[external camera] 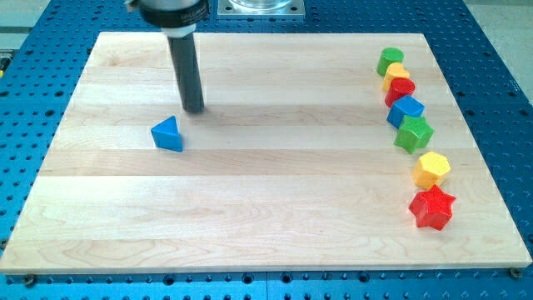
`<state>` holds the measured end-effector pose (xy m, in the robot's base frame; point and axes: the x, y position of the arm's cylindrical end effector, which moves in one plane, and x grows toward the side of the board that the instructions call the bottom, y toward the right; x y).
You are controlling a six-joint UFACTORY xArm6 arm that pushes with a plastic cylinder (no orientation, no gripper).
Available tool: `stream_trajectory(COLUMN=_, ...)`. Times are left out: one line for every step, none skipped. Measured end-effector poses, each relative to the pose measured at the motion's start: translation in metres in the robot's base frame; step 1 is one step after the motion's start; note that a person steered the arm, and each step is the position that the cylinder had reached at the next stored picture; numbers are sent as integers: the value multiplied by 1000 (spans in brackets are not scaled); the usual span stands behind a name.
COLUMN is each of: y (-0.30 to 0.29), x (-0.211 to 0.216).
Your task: Push the blue triangle towards the bottom right side of the board
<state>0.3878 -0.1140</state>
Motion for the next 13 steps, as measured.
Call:
stream_trajectory(y=-12, x=12)
stream_trajectory(y=-16, x=11)
stream_trajectory(y=-26, x=-4)
stream_trajectory(y=-37, x=26)
stream_trajectory(y=-38, x=80)
stream_trajectory(y=-22, x=93)
stream_trajectory(y=4, x=93)
stream_trajectory(y=33, x=90)
stream_trajectory(y=67, x=85)
stream_trajectory(y=110, x=69)
stream_trajectory(y=148, x=35)
stream_trajectory(y=173, x=26)
stream_trajectory(y=173, x=63)
